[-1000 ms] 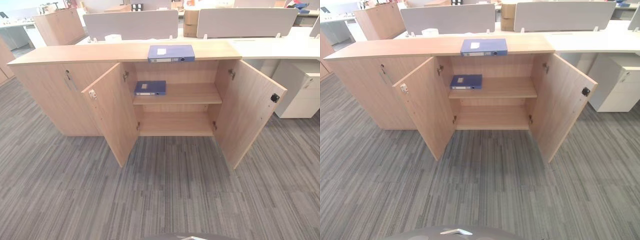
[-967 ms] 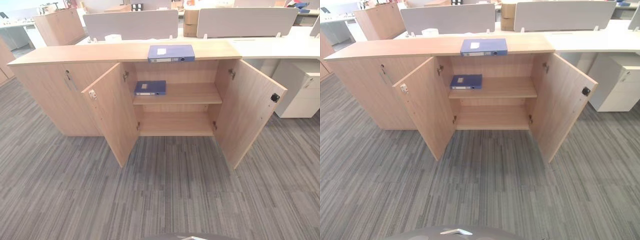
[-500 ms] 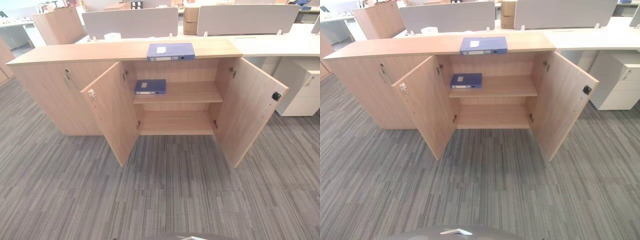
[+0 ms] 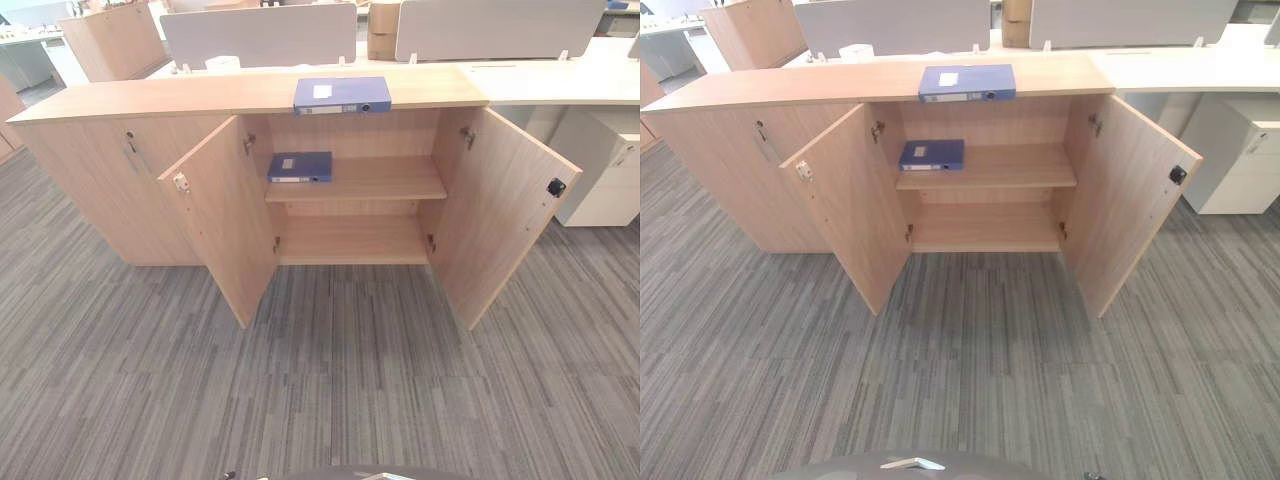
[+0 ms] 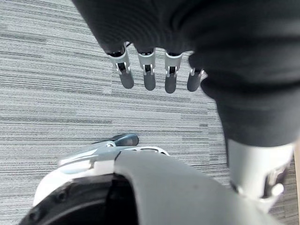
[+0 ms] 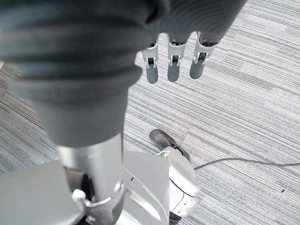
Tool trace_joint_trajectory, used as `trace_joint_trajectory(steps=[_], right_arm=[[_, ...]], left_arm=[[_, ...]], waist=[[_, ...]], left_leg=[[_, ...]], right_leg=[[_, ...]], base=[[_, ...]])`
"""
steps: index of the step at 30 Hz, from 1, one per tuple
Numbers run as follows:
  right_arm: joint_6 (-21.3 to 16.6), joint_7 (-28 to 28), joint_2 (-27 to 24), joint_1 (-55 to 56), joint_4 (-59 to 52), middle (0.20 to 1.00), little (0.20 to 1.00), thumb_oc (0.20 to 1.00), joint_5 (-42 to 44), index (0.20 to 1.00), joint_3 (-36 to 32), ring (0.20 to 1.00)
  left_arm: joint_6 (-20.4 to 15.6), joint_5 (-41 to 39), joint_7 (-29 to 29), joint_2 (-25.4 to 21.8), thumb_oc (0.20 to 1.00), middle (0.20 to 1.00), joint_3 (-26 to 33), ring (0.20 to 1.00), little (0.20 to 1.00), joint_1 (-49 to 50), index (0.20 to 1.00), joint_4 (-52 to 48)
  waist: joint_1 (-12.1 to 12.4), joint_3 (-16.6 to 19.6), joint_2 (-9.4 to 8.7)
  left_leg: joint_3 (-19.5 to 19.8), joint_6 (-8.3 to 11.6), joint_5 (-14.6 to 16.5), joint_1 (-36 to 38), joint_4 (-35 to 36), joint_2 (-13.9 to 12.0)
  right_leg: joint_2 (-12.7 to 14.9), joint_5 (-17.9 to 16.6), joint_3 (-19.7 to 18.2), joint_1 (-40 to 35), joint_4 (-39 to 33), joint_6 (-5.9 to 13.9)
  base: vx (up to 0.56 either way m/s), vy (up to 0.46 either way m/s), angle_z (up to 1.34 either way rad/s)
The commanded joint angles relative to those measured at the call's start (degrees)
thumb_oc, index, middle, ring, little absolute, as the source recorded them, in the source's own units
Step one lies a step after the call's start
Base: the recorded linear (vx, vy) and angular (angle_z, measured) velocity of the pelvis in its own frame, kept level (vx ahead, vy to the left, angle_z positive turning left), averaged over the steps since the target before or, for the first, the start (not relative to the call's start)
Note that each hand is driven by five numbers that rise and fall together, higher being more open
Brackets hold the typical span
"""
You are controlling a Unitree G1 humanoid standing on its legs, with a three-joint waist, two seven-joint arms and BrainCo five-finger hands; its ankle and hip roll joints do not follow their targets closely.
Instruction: Put the empty folder in the office cabinet
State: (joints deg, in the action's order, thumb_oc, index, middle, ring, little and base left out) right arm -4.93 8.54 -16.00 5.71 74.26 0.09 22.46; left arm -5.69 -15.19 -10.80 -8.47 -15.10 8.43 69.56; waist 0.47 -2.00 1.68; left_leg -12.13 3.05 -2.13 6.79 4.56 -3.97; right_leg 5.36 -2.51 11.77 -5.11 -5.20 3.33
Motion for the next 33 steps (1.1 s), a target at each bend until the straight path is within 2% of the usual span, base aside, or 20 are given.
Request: trace_joint_trajectory(steps=[1,15,16,18,19,20,23,24,25,26,28,29,30,31,32,33], right_arm=[[-0.2,-1.5,0.4,-7.1,2.2,1.000,1.000,1.000,0.6,1.000,2.0,1.000],[0.2,-1.3,-0.6,-7.2,1.1,1.000,1.000,1.000,-1.0,1.000,2.6,1.000],[0.3,-1.3,-0.6,-7.4,1.2,1.000,1.000,1.000,-0.9,1.000,2.4,1.000],[0.3,-1.3,-0.6,-7.5,1.3,1.000,1.000,1.000,-0.9,1.000,2.4,1.000],[-0.1,-1.9,-0.6,-7.5,0.8,1.000,1.000,1.000,-0.3,1.000,2.0,1.000],[-0.2,-2.0,-0.8,-7.8,0.5,1.000,1.000,1.000,0.0,1.000,1.9,1.000],[-0.8,-2.3,-1.1,-8.7,-1.1,1.000,1.000,1.000,1.3,1.000,1.8,1.000],[-0.8,-2.3,-1.2,-9.1,-1.1,1.000,1.000,1.000,1.3,1.000,2.1,1.000],[-0.8,-2.3,-1.2,-9.1,-1.1,1.000,1.000,1.000,1.3,1.000,2.1,1.000],[-0.7,-2.6,-1.7,-8.7,-0.8,1.000,1.000,1.000,1.0,1.000,2.1,1.000],[-0.5,-2.6,-1.8,-7.8,-0.3,1.000,1.000,1.000,1.2,1.000,1.6,1.000],[-0.6,-2.5,-2.2,-7.4,-0.1,1.000,1.000,1.000,1.5,1.000,1.4,1.000],[-0.6,-2.5,-2.2,-7.4,-0.1,1.000,1.000,1.000,1.5,1.000,1.4,1.000],[-0.7,-2.5,-2.5,-7.2,0.0,1.000,1.000,1.000,1.4,1.000,1.3,1.000],[-1.0,-2.8,-3.2,-7.1,-0.1,1.000,1.000,1.000,1.9,1.000,0.9,1.000],[-1.0,-2.8,-3.2,-7.1,-0.1,1.000,1.000,1.000,1.9,1.000,0.9,1.000]], left_arm=[[-0.1,2.0,-1.2,1.4,1.000,1.000,-3.1,1.000,1.000,-2.9,1.000,3.5],[0.4,2.6,-1.3,0.1,1.000,1.000,-3.8,1.000,1.000,-2.2,1.000,0.0],[1.4,4.6,-0.6,0.0,1.000,1.000,-2.6,1.000,1.000,-3.5,1.000,3.2],[1.3,4.6,-0.5,0.0,1.000,1.000,-2.5,1.000,1.000,-3.6,1.000,3.3],[0.5,5.8,1.4,-0.7,1.000,1.000,-0.3,1.000,1.000,-4.8,1.000,7.3],[0.4,6.1,1.8,-1.3,1.000,1.000,0.3,1.000,1.000,-5.4,1.000,7.8],[0.4,6.3,2.6,-2.3,1.000,1.000,1.5,1.000,1.000,-6.6,1.000,8.2],[0.4,5.8,3.1,-2.5,1.000,1.000,1.7,1.000,1.000,-7.5,1.000,8.1],[0.4,5.8,3.1,-2.5,1.000,1.000,1.7,1.000,1.000,-7.5,1.000,8.1],[0.4,5.5,3.8,-2.8,1.000,1.000,1.6,1.000,1.000,-8.3,1.000,8.2],[0.5,5.9,3.7,-2.9,1.000,1.000,2.3,1.000,1.000,-7.8,1.000,9.2],[0.6,6.5,3.5,-2.7,1.000,1.000,2.6,1.000,1.000,-6.6,1.000,10.1],[0.5,6.5,3.5,-2.7,1.000,1.000,2.5,1.000,1.000,-6.6,1.000,10.2],[0.6,7.0,3.3,-2.8,1.000,1.000,2.9,1.000,1.000,-6.2,1.000,10.7],[0.4,8.0,3.8,-3.2,1.000,1.000,3.0,1.000,1.000,-6.1,1.000,11.2],[0.4,8.0,3.8,-3.2,1.000,1.000,3.0,1.000,1.000,-6.1,1.000,11.2]], waist=[[0.5,0.7,0.05],[0.8,0.2,0.54],[0.8,-0.1,0.43],[0.8,-0.2,0.43],[1.1,-1.0,0.19],[1.2,-1.6,0.09],[2.0,-5.1,-0.99],[2.3,-6.6,-1.37],[2.3,-6.6,-1.37],[2.9,-8.3,-1.71],[4.1,-8.8,-1.60],[5.6,-9.9,-0.37],[5.6,-10.1,-0.50],[6.7,-10.8,0.26],[7.7,-12.4,0.23],[7.7,-12.4,0.23]], left_leg=[[3.0,0.99,2.5,-0.5,0.4,-0.3],[3.0,1.31,2.1,-0.6,0.1,-0.9],[3.1,1.36,2.1,-0.8,-0.1,-1.1],[3.1,1.37,2.1,-0.8,-0.1,-1.1],[3.4,1.69,2.0,-1.5,-1.2,-1.6],[3.6,1.93,2.1,-2.5,-2.7,-2.0],[5.1,3.55,3.0,-11.6,-16.5,-3.9],[6.3,4.17,2.0,-15.4,-22.0,-4.3],[6.3,4.17,2.0,-15.4,-22.0,-4.3],[7.8,4.39,-1.8,-20.7,-27.1,-4.9],[6.6,3.22,-3.3,-24.5,-23.4,-5.6],[7.5,3.31,-8.3,-26.2,-17.2,-6.1],[7.4,3.34,-8.5,-25.7,-16.7,-5.9],[8.0,3.53,-10.1,-28.1,-12.4,-6.4],[7.6,4.09,-11.2,-30.0,-5.4,-6.5],[7.6,4.09,-11.2,-30.0,-5.4,-6.5]], right_leg=[[1.2,2.4,-1.2,-0.8,1.1,2.53],[0.7,3.2,-1.0,-0.6,1.9,2.11],[0.6,3.5,-1.1,-0.3,2.4,1.92],[0.6,3.6,-1.1,-0.3,2.5,1.91],[0.3,4.1,-1.1,0.6,3.7,1.42],[0.2,4.4,-1.2,1.0,4.3,1.21],[-0.5,6.1,-1.7,2.1,6.3,-0.56],[-0.6,6.7,-1.4,2.5,7.4,-1.40],[-0.6,6.7,-1.4,2.5,7.4,-1.40],[-0.6,7.9,-0.4,2.1,8.4,-2.41],[-1.1,9.3,-0.3,1.0,8.6,-2.76],[-2.3,10.0,-0.7,0.4,8.8,-2.74],[-2.1,10.2,-0.7,0.2,9.0,-2.74],[-2.6,10.9,-1.0,-0.8,8.8,-2.72],[-2.1,12.3,-1.4,-2.9,9.3,-2.64],[-2.1,12.3,-1.4,-2.9,9.3,-2.64]], base=[[0.00,0.000,0.00],[0.00,-0.022,0.00],[-0.02,-0.060,0.00],[-0.03,-0.063,0.00],[-0.08,-0.138,0.00],[-0.12,-0.196,0.01],[-0.15,-0.211,0.09],[-0.13,-0.171,0.12],[-0.06,-0.197,0.12],[0.05,-0.122,0.05],[0.22,-0.039,0.32],[0.24,0.063,0.45],[0.26,0.106,0.29],[0.28,0.073,-0.04],[0.28,0.077,-0.13],[0.24,0.049,-0.17]])
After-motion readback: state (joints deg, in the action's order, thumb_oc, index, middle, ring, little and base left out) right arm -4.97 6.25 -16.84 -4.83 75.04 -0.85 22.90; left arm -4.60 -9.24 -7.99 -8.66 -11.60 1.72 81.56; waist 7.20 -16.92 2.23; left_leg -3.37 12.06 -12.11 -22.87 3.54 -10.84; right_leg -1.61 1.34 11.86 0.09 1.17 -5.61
